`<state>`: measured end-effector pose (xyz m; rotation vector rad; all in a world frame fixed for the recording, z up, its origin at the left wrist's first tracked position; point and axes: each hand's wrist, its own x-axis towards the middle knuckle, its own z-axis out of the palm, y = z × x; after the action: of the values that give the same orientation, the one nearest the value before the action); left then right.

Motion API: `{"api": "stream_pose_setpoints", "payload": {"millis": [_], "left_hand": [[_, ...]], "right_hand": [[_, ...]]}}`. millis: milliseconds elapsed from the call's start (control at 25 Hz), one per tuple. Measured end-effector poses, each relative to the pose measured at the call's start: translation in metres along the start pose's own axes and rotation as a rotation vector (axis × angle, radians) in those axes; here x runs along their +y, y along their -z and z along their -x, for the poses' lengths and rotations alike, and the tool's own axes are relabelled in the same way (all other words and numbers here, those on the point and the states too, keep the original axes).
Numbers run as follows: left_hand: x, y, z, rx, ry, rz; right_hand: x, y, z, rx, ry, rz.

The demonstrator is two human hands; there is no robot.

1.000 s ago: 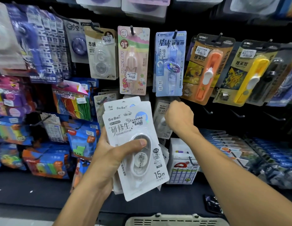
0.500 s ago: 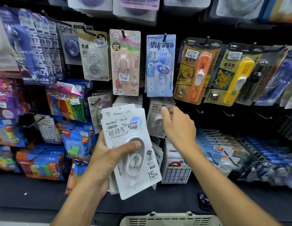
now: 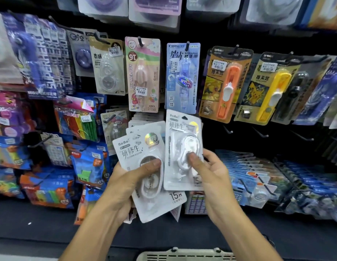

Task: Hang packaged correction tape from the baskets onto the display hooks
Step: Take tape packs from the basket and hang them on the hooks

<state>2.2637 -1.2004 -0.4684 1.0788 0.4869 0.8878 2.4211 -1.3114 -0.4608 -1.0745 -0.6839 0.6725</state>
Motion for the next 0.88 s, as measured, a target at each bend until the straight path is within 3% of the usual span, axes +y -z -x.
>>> {"api": "stream_pose_setpoints", "payload": {"millis": [160,280,440,520,600,720,880], "left_hand": [[0.007,0.008,-0.005,0.144,-0.029,-0.008],[0.010,0.010,-0.007,0.151,-0.040,-0.002],[0.003,-0.002,-0.006,0.106,-0.056,-0.003],[-0.001,-0.007,-0.007,0.109,-0.075,-0.040],[-0.005,-0.014,-0.009,0.094,-0.084,-0.075],[-0.010,-0.024,-0.011,0.026,-0.017,-0.049],[-0.007,-0.019,-0.009,-0.092,0.085,0.043]], "right_hand": [[0.004,0.024,-0.008,0.164,0.036,0.372],[0.012,0.029,-0.015,0.166,0.046,0.567],[0.010,0.024,-0.029,0.131,-0.176,0.725],[0.015,0.020,-0.016,0.154,-0.015,0.976],[0.014,0.007,0.006,0.002,0.166,0.740],[0.014,-0.006,0.004,-0.095,0.162,0.539],[-0.001,-0.007,-0.011,-0.091,-0.033,0.228]]}}
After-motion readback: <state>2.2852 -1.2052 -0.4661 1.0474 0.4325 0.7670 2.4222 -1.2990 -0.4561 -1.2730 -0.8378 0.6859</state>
